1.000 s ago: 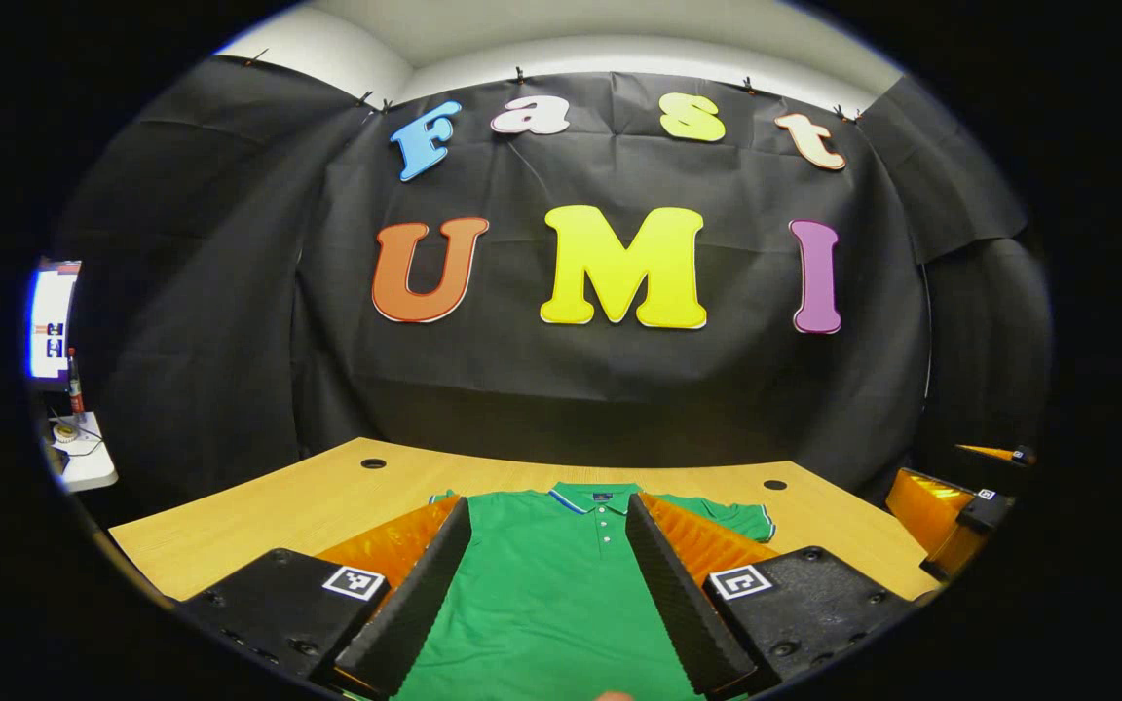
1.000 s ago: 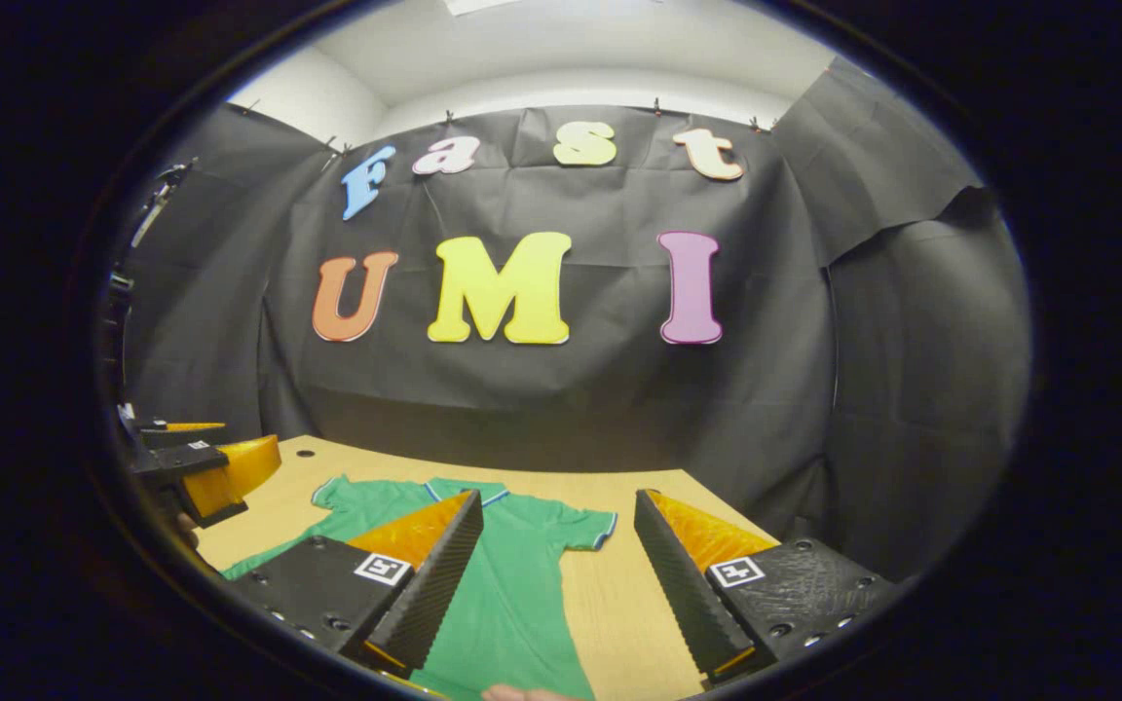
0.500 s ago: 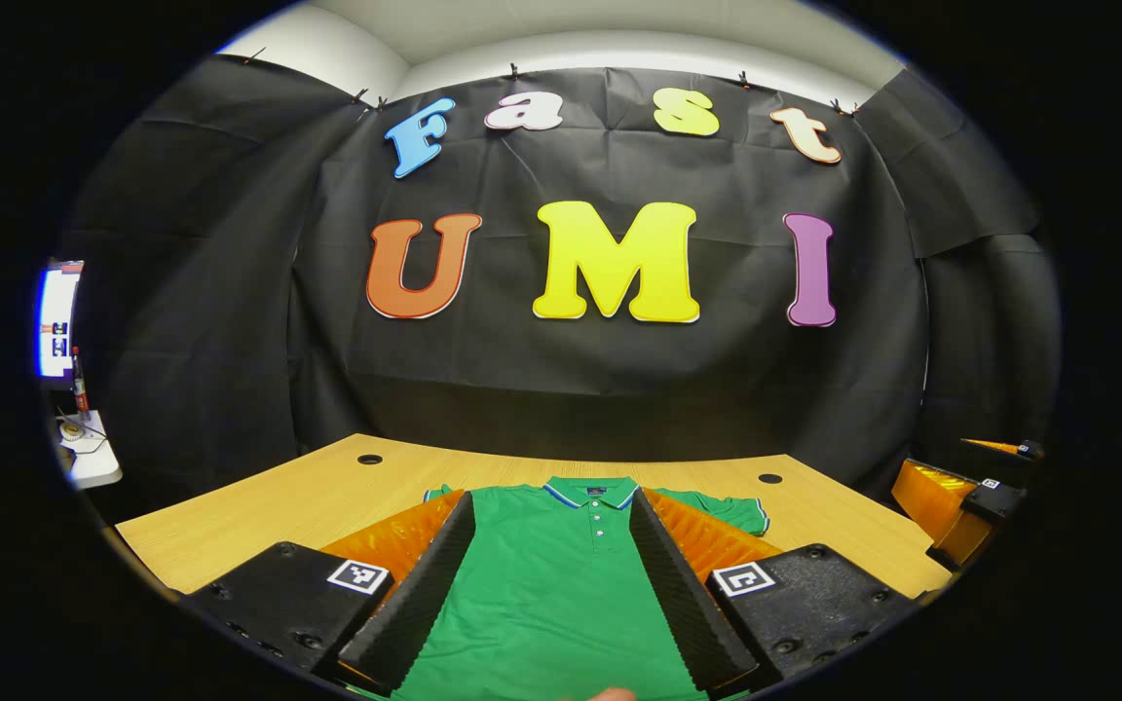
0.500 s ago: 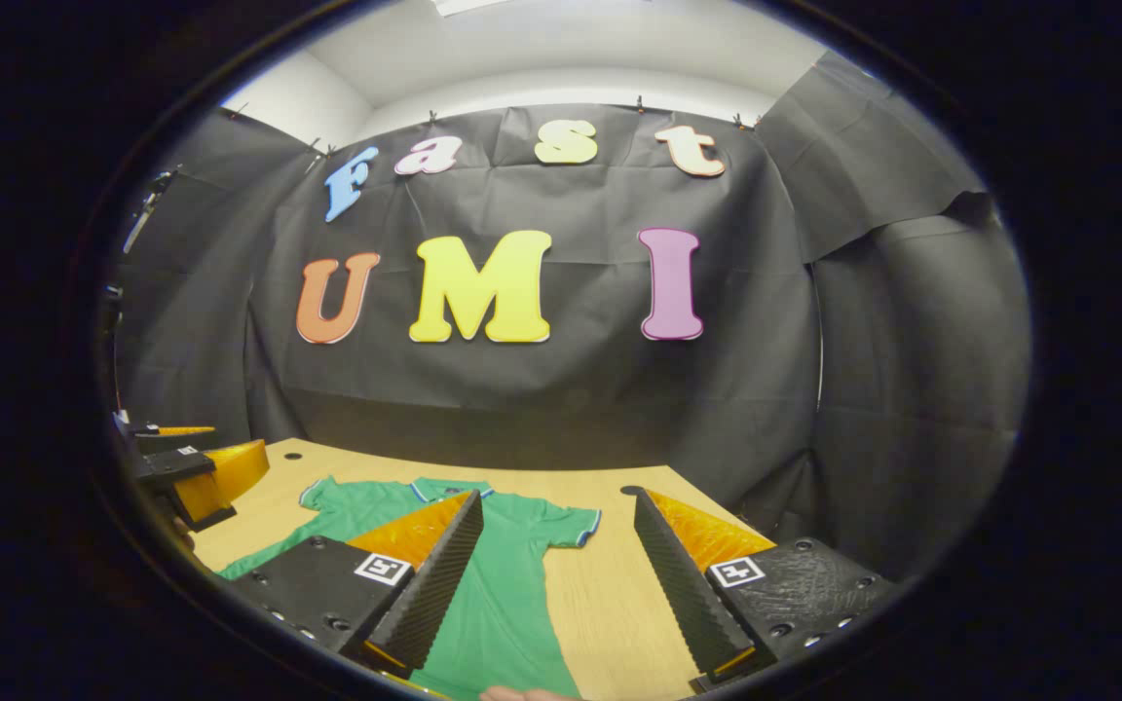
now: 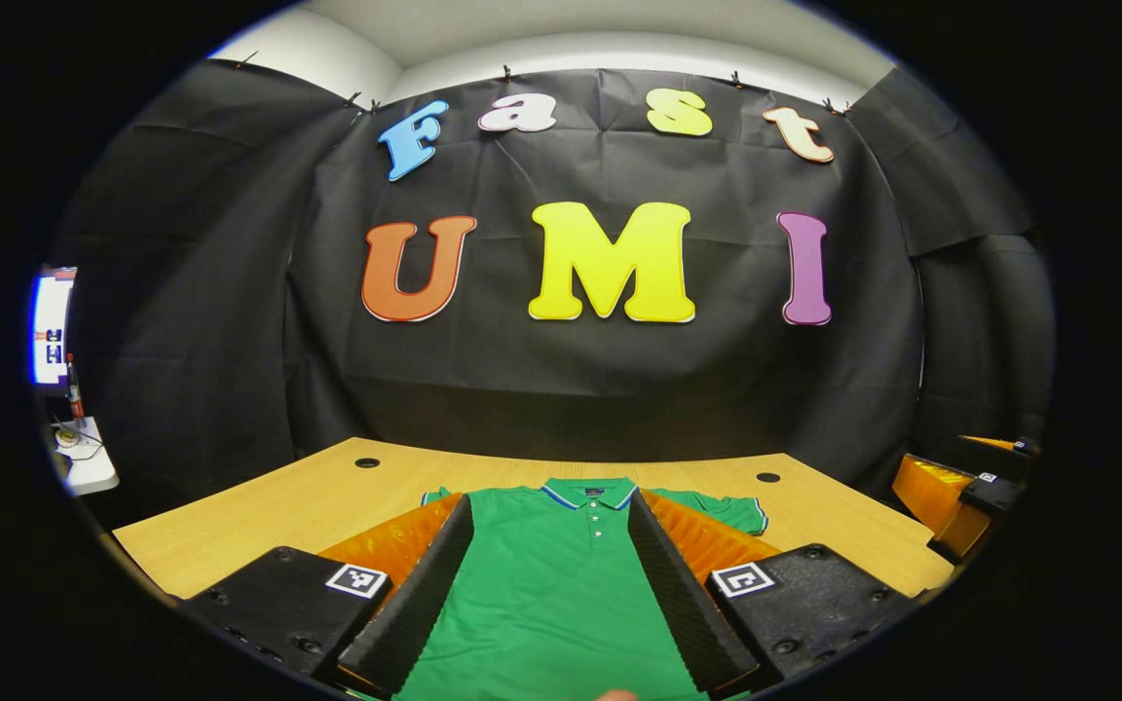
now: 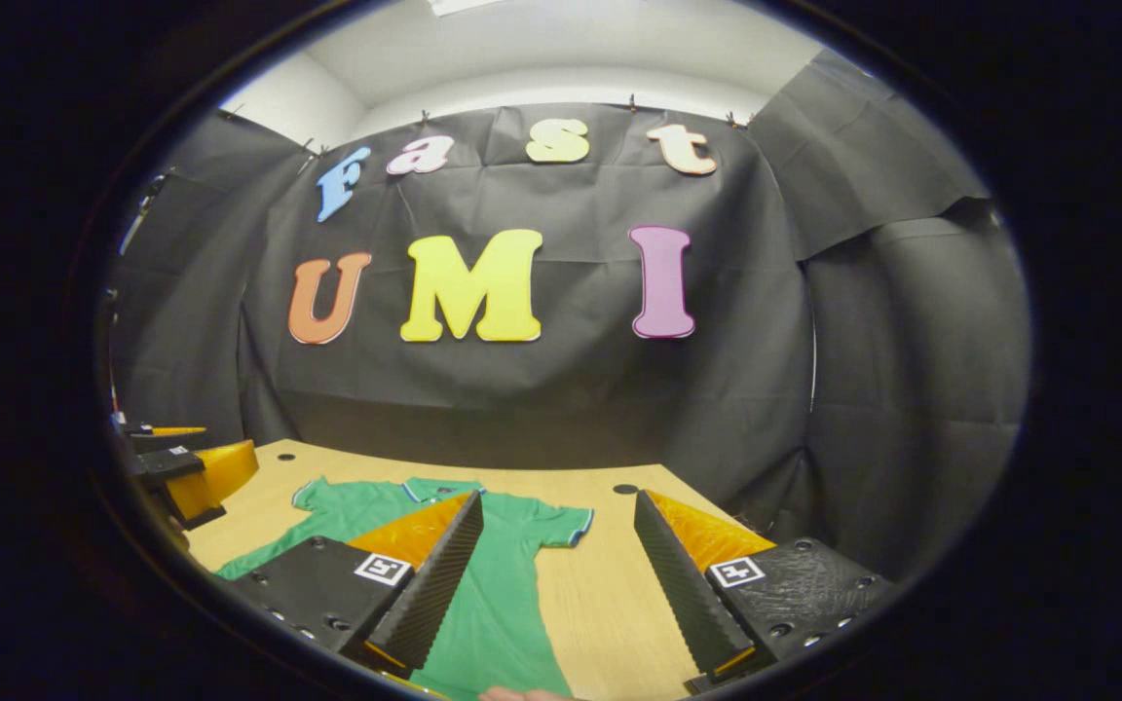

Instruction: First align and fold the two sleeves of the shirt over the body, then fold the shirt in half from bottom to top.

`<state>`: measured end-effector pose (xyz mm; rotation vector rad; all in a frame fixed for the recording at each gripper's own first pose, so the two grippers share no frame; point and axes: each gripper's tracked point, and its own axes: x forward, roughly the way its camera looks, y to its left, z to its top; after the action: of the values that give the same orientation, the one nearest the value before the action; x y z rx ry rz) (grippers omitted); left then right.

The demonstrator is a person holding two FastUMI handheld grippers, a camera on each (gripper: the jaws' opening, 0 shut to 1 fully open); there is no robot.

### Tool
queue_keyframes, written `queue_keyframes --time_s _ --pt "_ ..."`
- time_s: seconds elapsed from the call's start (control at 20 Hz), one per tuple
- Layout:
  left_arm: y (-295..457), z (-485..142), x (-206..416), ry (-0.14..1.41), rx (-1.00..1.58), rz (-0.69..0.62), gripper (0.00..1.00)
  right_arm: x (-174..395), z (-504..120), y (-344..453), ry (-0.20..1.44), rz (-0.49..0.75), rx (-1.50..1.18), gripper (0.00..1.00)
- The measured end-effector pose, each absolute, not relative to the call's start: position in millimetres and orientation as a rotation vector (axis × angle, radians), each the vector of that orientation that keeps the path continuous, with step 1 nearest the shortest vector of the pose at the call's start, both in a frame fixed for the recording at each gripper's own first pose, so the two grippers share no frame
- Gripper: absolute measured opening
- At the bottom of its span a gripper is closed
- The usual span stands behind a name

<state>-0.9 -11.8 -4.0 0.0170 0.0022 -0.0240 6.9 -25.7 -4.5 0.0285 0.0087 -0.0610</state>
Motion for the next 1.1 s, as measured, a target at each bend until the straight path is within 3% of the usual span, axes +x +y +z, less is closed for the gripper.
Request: queue_keyframes --time_s 0.5,0.85,1.1 --pt "-16.4 -22.2 13.4 0.031 0.032 -0.023 1.00 130.4 -41.7 -25.6 0.136 -0.091 -0.029 0.94" --pt "-10.9 -41.3 30.3 0.089 -0.045 -0.027 1.00 246.2 -115.3 -52.1 0.345 -0.194 -0.027 0.96" --pt "-6.7 -56.6 41.0 0.126 -0.049 -0.021 1.00 283.3 -163.7 -60.9 0.455 -0.229 0.030 0.95"
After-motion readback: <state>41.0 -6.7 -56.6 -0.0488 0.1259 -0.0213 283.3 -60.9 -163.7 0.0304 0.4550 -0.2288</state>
